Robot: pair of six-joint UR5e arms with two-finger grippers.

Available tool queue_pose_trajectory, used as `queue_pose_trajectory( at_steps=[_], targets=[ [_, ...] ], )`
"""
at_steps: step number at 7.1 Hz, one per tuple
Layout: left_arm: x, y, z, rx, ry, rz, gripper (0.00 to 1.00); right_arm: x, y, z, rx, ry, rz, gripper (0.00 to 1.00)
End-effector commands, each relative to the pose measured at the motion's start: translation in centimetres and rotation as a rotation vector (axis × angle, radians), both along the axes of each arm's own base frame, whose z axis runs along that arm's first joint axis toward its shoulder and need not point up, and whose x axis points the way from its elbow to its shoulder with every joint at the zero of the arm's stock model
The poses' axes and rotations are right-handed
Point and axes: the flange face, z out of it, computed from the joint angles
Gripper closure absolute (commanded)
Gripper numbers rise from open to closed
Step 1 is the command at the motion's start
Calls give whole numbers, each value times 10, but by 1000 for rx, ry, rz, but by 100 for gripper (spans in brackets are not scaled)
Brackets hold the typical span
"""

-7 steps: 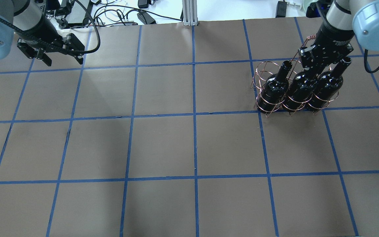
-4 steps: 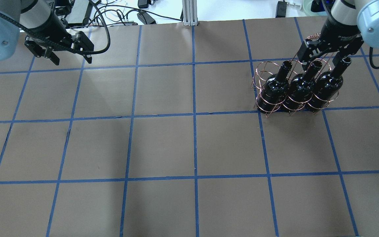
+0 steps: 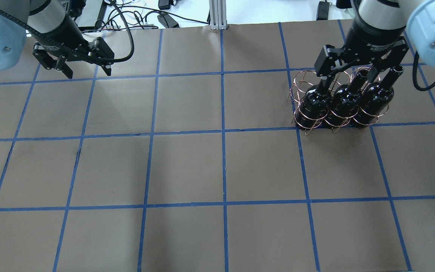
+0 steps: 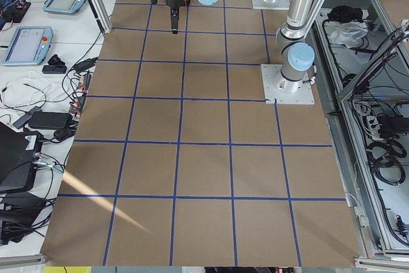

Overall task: Place wine into wine basket
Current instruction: 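Open the right gripper and raise it off the bottle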

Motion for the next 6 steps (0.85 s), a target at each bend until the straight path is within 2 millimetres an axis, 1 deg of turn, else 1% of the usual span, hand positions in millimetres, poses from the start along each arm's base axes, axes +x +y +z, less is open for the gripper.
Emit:
queue_pose_trajectory(
  at_steps=[1,2,3,6],
  targets=[
    [3,0,-2,4,-1,6,0,24,19,30,33,-38,-9,0],
    [5,0,-3,7,1,4,0,24,16,31,32,-41,-11,0],
    [5,0,-4,9,0,4,0,20,11,29,30,-43,0,0],
    [7,-3,-8,14,0,1,0,19,13,29,32,-39,3,0]
  ],
)
